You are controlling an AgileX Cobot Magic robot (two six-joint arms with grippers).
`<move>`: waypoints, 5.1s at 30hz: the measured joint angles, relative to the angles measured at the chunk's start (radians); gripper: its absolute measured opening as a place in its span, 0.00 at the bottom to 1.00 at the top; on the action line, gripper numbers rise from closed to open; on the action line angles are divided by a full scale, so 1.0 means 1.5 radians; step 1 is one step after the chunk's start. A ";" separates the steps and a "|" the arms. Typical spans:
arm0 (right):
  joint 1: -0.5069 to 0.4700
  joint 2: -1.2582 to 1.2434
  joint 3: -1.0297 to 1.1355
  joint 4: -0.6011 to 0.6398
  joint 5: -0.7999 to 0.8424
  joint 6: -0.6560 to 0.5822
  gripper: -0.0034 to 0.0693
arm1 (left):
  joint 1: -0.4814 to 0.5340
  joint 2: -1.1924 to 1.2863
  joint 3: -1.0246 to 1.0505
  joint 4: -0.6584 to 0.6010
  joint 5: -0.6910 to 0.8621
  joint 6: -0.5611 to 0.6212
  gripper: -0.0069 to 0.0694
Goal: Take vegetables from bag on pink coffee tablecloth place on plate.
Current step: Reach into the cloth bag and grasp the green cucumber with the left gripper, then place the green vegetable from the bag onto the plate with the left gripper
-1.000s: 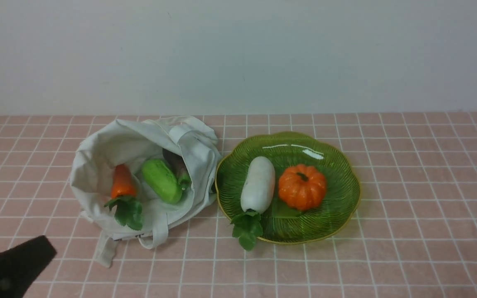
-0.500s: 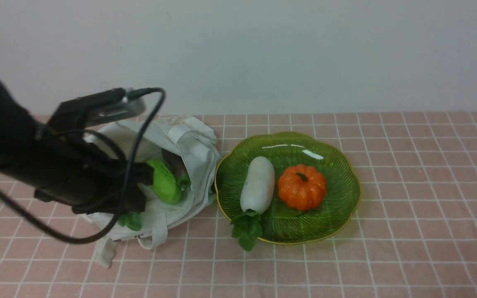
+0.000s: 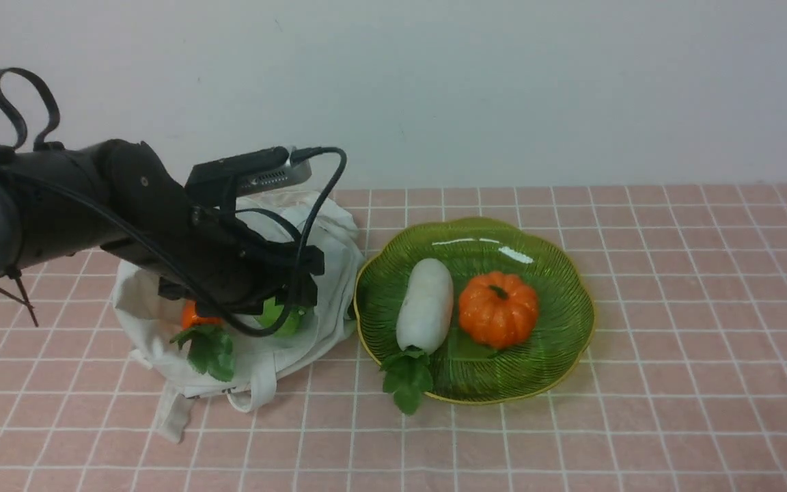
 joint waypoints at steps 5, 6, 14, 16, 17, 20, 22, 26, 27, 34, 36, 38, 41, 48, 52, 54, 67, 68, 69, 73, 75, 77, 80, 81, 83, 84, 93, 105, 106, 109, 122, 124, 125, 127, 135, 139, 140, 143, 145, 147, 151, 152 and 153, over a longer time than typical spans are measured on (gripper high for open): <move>0.000 0.000 0.000 0.000 0.000 0.000 0.03 | 0.000 0.026 0.000 -0.040 -0.055 0.007 0.69; 0.000 0.000 0.000 0.000 0.000 0.000 0.03 | 0.000 0.039 0.000 -0.044 -0.067 0.007 0.69; 0.000 0.000 0.000 0.000 0.000 0.000 0.03 | 0.012 0.061 0.000 -0.022 -0.055 0.052 0.69; 0.000 0.000 0.000 0.000 0.000 0.000 0.03 | 0.020 0.056 0.000 -0.019 -0.043 0.059 0.69; 0.000 0.000 0.000 0.000 0.000 0.000 0.03 | 0.026 0.051 0.000 -0.017 -0.033 0.060 0.69; 0.000 0.000 0.000 0.000 0.000 0.000 0.03 | 0.041 0.029 0.000 -0.002 -0.008 0.062 0.69; 0.000 0.000 0.000 0.000 0.000 0.000 0.03 | 0.054 0.019 0.000 0.009 0.001 0.062 0.69; 0.000 0.000 0.000 0.000 0.000 0.000 0.03 | 0.065 0.014 0.000 0.017 0.004 0.062 0.69; 0.000 0.000 0.000 0.000 0.000 0.000 0.03 | 0.065 0.018 0.000 0.017 0.000 0.062 0.69; 0.000 0.000 0.000 0.000 0.000 0.000 0.03 | 0.049 0.063 0.000 -0.049 -0.075 0.062 0.69; 0.000 0.000 0.000 0.000 0.000 0.000 0.03 | 0.046 0.069 0.000 -0.072 -0.091 0.062 0.69; 0.000 0.000 0.000 0.000 0.000 0.000 0.03 | 0.046 0.070 0.000 -0.089 -0.097 0.064 0.69; 0.000 0.000 0.000 0.000 0.000 0.000 0.03 | 0.044 0.073 0.000 -0.115 -0.106 0.064 0.69; 0.000 0.000 0.000 0.000 0.000 0.000 0.03 | 0.029 0.096 -0.001 -0.180 -0.161 0.065 0.69; 0.000 0.000 0.000 0.000 0.000 0.000 0.03 | 0.027 0.099 -0.002 -0.188 -0.168 0.067 0.69; 0.000 0.000 0.000 0.000 0.000 0.000 0.03 | 0.027 0.099 -0.003 -0.184 -0.164 0.070 0.69; 0.000 0.000 0.000 0.000 0.000 0.000 0.03 | 0.068 0.036 -0.004 -0.088 -0.061 0.072 0.63; 0.000 0.000 0.000 0.000 0.000 0.000 0.03 | 0.068 0.039 -0.004 -0.086 -0.061 0.064 0.63; 0.000 0.000 0.000 0.000 0.000 0.000 0.03 | 0.068 0.040 -0.004 -0.087 -0.061 0.060 0.63; 0.000 0.000 0.000 0.000 0.000 0.000 0.03 | 0.068 0.073 -0.004 -0.085 -0.067 0.028 0.62; 0.000 0.000 0.000 0.000 0.000 0.000 0.03 | 0.068 0.087 -0.004 -0.085 -0.084 0.026 0.62; 0.000 0.000 0.000 0.000 0.000 0.000 0.03 | 0.068 0.097 -0.004 -0.086 -0.102 0.024 0.62; 0.000 0.000 0.000 0.000 0.000 0.000 0.03 | 0.068 0.115 -0.004 -0.103 -0.136 0.023 0.62; 0.000 0.000 0.000 0.000 0.000 0.000 0.03 | 0.068 0.124 -0.005 -0.123 -0.147 0.022 0.62; 0.000 0.000 0.000 0.000 0.000 0.000 0.03 | 0.068 0.135 -0.007 -0.149 -0.154 0.022 0.62; 0.000 0.000 0.000 0.000 0.000 0.000 0.03 | 0.067 0.140 -0.007 -0.161 -0.158 0.021 0.62; 0.000 0.000 0.000 0.000 0.000 0.000 0.03 | 0.067 0.137 -0.013 -0.176 -0.122 0.047 0.56; 0.000 0.000 0.000 0.000 0.000 0.000 0.03 | 0.071 -0.093 -0.011 0.073 0.210 -0.024 0.56; 0.000 0.000 0.000 0.000 0.000 0.000 0.03 | 0.071 -0.110 -0.011 0.091 0.236 -0.040 0.56; 0.000 0.000 0.000 0.000 0.000 0.000 0.03 | 0.063 -0.162 -0.012 0.115 0.301 -0.071 0.56; 0.000 0.000 0.000 0.000 0.000 0.000 0.03 | -0.186 -0.031 -0.250 0.158 0.319 -0.016 0.56; 0.000 0.000 0.000 0.000 0.000 0.000 0.03 | -0.203 0.009 -0.288 0.184 0.307 -0.016 0.56; 0.000 0.000 0.000 0.000 0.000 0.000 0.03 | -0.210 0.034 -0.310 0.201 0.296 -0.017 0.56; 0.000 0.000 0.000 0.000 0.000 0.000 0.03 | -0.225 0.107 -0.367 0.252 0.267 -0.030 0.56; 0.000 0.000 0.000 0.000 0.000 0.000 0.03 | -0.227 0.234 -0.451 0.304 0.190 -0.093 0.57; 0.000 0.000 0.000 0.000 0.000 0.000 0.03 | -0.227 0.272 -0.455 0.304 0.157 -0.097 0.69; 0.000 0.000 0.000 0.000 0.000 0.000 0.03 | -0.227 0.279 -0.455 0.304 0.154 -0.099 0.73; 0.000 0.000 0.000 0.000 0.000 0.000 0.03 | -0.227 0.282 -0.455 0.306 0.154 -0.101 0.82; 0.000 0.000 0.000 0.000 0.000 0.000 0.03 | -0.227 0.277 -0.455 0.307 0.156 -0.103 0.85; 0.000 0.000 0.000 0.000 0.000 0.000 0.03 | -0.227 0.259 -0.455 0.309 0.177 -0.108 0.84; 0.000 0.000 0.000 0.000 0.000 0.000 0.03 | -0.227 0.165 -0.455 0.350 0.289 -0.112 0.67; 0.000 0.000 0.000 0.000 0.000 0.000 0.03 | -0.227 0.158 -0.455 0.353 0.296 -0.112 0.67; 0.000 0.000 0.000 0.000 0.000 0.000 0.03 | -0.227 0.119 -0.455 0.377 0.343 -0.112 0.56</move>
